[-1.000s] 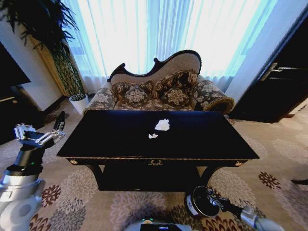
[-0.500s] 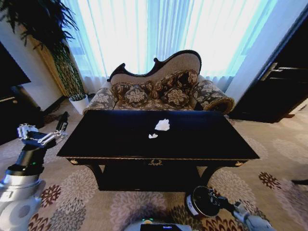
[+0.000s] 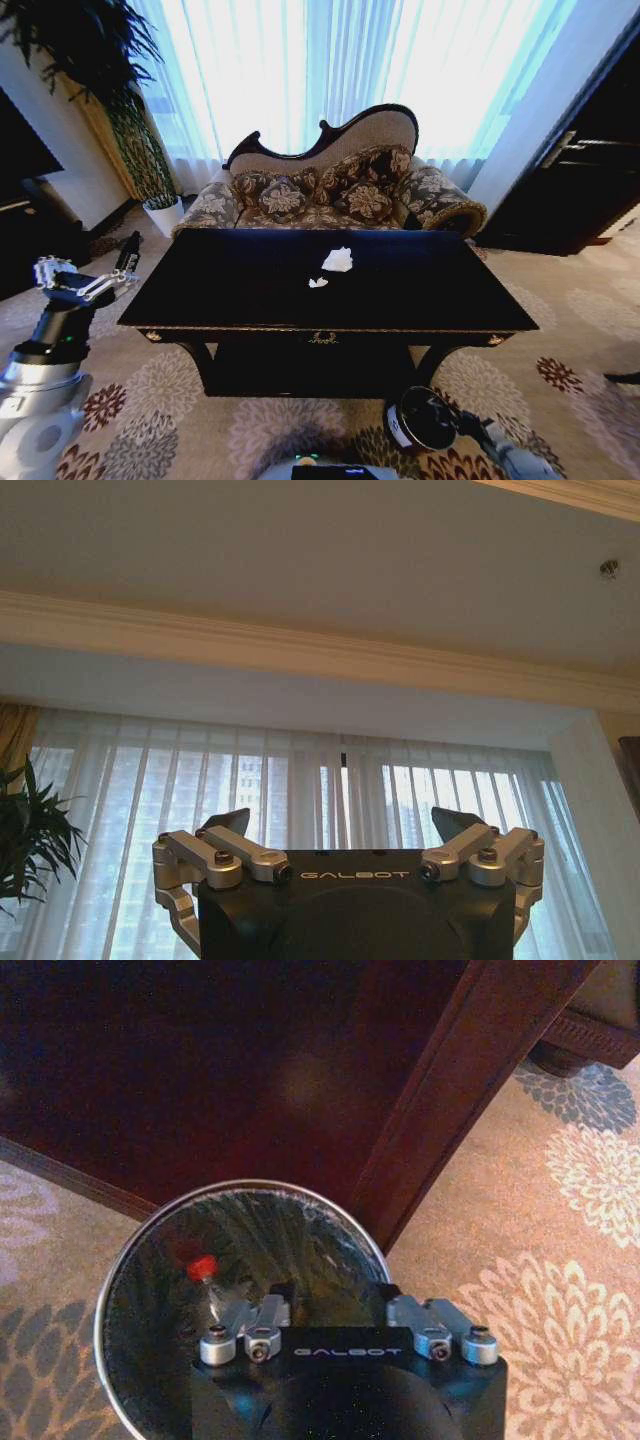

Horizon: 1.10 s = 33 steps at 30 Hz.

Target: Move to the front of the table and place the trash on the table into the trash bin.

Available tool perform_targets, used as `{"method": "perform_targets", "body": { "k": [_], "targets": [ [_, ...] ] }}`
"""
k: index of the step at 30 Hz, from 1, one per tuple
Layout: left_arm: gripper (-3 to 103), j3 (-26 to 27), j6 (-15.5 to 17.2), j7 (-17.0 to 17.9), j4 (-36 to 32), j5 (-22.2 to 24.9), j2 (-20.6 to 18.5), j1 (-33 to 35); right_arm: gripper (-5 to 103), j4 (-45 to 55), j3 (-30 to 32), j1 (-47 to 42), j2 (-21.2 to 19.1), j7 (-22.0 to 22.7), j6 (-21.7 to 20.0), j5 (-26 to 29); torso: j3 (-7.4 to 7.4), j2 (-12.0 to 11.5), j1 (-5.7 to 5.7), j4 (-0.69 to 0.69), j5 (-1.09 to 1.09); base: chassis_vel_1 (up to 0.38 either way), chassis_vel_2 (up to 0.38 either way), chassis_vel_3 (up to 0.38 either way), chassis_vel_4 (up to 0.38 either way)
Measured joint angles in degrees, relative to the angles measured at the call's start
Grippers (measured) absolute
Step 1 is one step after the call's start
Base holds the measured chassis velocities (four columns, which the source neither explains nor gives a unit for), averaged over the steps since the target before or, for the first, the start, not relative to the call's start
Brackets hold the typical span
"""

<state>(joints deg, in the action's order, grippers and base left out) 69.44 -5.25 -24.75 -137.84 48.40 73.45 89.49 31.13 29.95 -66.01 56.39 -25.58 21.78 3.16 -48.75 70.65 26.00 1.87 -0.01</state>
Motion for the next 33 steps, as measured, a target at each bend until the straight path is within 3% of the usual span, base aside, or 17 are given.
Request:
{"method": "perform_targets", "body": {
  "k": [2,3,7,9,11,13,15,16,18,19,20,22,24,26,27,28,33],
  "targets": [
    [100,0.0,0.0,0.0,0.0,0.0,0.0,0.0,40,0.2,0.0,-0.2,0.1,-0.1,0.0,0.0,0.00,0.0,0.00,0.00,0.00,0.000,0.000,0.000,0.000],
    [100,-0.1,0.0,0.0,0.0,0.0,0.1,0.0,51,0.6,0.1,-0.4,0.1,-0.3,0.0,0.1,0.00,0.0,0.00,0.00,0.00,0.000,0.000,0.000,0.000],
    [100,0.0,0.0,0.0,0.0,0.0,0.1,0.0,61,1.8,0.3,-1.1,0.3,-1.1,0.8,0.0,0.00,0.0,0.00,-0.01,0.00,0.000,0.000,0.000,0.000],
    [100,0.1,0.0,0.0,0.2,0.0,0.1,0.1,72,5.2,0.5,-3.3,0.5,-1.2,2.4,-0.7,0.00,0.0,0.00,-0.01,0.00,0.000,0.000,0.000,0.000],
    [100,0.2,0.0,0.0,0.2,0.0,0.1,0.0,72,7.0,0.5,-4.4,0.6,-1.2,2.9,-1.1,0.00,0.0,0.00,-0.01,0.00,0.000,0.000,0.000,0.000],
    [100,0.1,0.0,0.0,0.2,0.1,0.1,-0.1,88,13.4,0.5,-8.8,0.6,-3.9,5.8,-1.2,0.00,0.0,0.00,-0.01,0.00,0.000,0.000,0.000,0.000],
    [100,0.0,0.0,-0.1,0.2,0.1,0.1,-0.1,88,14.5,0.5,-9.7,0.5,-5.2,7.1,-0.8,0.00,0.0,0.00,0.00,0.01,0.000,0.000,0.000,0.000],
    [100,-0.1,0.0,-0.1,0.3,0.1,0.1,-0.2,93,15.9,0.5,-10.9,0.2,-8.3,9.6,0.2,0.00,0.0,0.00,0.00,0.01,0.000,0.000,0.000,0.000],
    [100,-0.5,0.0,-0.1,0.3,0.0,0.2,-0.5,99,18.5,0.9,-13.8,-1.2,-20.8,15.5,6.6,0.00,0.0,0.00,-0.01,-0.01,0.000,0.000,0.000,0.000],
    [100,-0.6,0.0,-0.1,0.3,-0.1,0.3,-0.6,99,19.4,1.2,-14.5,-1.5,-24.1,16.2,8.5,0.00,0.0,0.00,-0.01,-0.01,0.000,0.000,0.000,0.000],
    [100,-0.6,0.0,-0.1,0.3,-0.1,0.3,-0.6,99,19.4,1.2,-14.5,-1.5,-24.1,16.2,8.5,0.00,0.0,0.00,-0.01,-0.01,0.000,0.000,0.000,0.000],
    [100,-0.8,0.0,-0.1,0.3,-0.1,0.3,-0.7,99,23.9,2.0,-18.4,-2.4,-35.1,17.2,17.0,0.00,0.0,0.00,0.00,0.00,0.000,0.000,0.000,0.000],
    [100,-0.9,0.0,-0.1,0.2,-0.1,0.4,-0.7,100,27.5,2.6,-20.7,-2.8,-41.6,17.1,23.6,0.00,0.0,0.00,0.01,-0.01,0.000,0.000,0.000,0.000],
    [100,-0.9,0.0,-0.1,0.2,-0.1,0.4,-0.7,100,29.1,2.8,-21.6,-2.8,-43.8,16.9,25.6,0.00,0.0,0.00,0.00,-0.01,0.000,0.000,0.000,0.000],
    [100,-0.8,0.0,-0.1,0.2,-0.2,0.6,-0.6,100,34.8,3.2,-24.7,-2.8,-48.4,15.4,31.1,0.01,0.0,0.00,-0.01,0.00,0.000,0.000,0.000,0.000],
    [100,-0.8,0.0,-0.1,0.2,-0.2,0.7,-0.5,100,37.8,3.4,-26.1,-2.6,-49.8,14.7,33.6,0.00,0.0,0.00,0.00,-0.01,0.000,0.000,0.000,0.000],
    [100,-0.4,-0.1,-0.2,-0.3,-0.1,0.8,-0.1,100,51.1,4.6,-30.8,-1.5,-51.9,12.0,42.3,0.01,0.0,0.00,-0.01,-0.01,0.000,0.000,0.000,0.000]
  ]
}}
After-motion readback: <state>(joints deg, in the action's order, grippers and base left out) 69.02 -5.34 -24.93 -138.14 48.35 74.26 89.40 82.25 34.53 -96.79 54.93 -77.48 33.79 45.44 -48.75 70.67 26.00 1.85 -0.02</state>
